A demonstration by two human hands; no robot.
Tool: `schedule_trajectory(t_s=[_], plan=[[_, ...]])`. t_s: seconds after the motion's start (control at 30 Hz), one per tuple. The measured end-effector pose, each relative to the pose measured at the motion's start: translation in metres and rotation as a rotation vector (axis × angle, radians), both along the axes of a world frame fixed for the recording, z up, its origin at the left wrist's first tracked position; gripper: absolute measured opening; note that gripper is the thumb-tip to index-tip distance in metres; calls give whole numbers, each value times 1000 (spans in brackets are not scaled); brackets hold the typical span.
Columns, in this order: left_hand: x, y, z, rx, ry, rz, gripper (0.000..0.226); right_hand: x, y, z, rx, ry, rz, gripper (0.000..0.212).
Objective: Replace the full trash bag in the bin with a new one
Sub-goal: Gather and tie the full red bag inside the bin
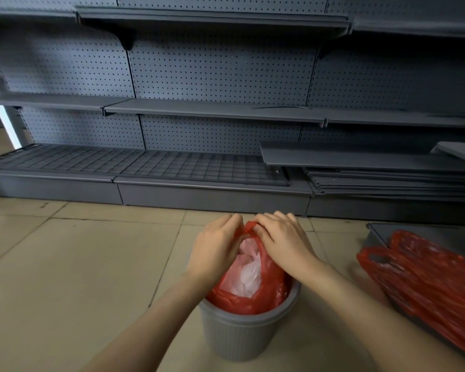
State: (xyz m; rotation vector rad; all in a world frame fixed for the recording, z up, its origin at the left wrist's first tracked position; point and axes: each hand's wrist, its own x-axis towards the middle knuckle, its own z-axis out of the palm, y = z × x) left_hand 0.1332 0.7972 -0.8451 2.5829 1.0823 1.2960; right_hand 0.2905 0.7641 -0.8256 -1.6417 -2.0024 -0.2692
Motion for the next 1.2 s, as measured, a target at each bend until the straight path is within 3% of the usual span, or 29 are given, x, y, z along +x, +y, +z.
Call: schedule_trajectory(t_s=[0.13, 0.23, 0.43, 0.63, 0.77, 0.9, 1.0, 1.1, 1.2], plan=[[-1, -2, 2, 105, 112, -16, 26, 5, -2, -6, -50, -12, 2, 21], [1, -5, 3, 196, 214, -3, 44, 3, -3, -2, -77, 28, 2, 18], [1, -9, -1, 341, 295, -52, 10, 4, -3, -2, -146, 243, -3, 5], [5, -8, -3, 285, 300, 20, 15, 3, -8, 3, -156, 345, -16, 15], [7, -5, 0, 223, 331, 31, 9, 1, -14, 4, -109, 206, 6, 24], [9, -4, 5, 118, 405, 6, 16, 3, -17, 3, -21, -49, 32, 11], [9, -3, 6, 101, 435, -31, 5, 2, -18, 2, -7, -221, -5, 12], [8, 0, 4, 34, 431, 7, 22, -5, -19, 1, -9, -281, -54, 11], [7, -1, 4, -31, 413, -1, 20, -5, -18, 0, 4, -283, -127, 7]])
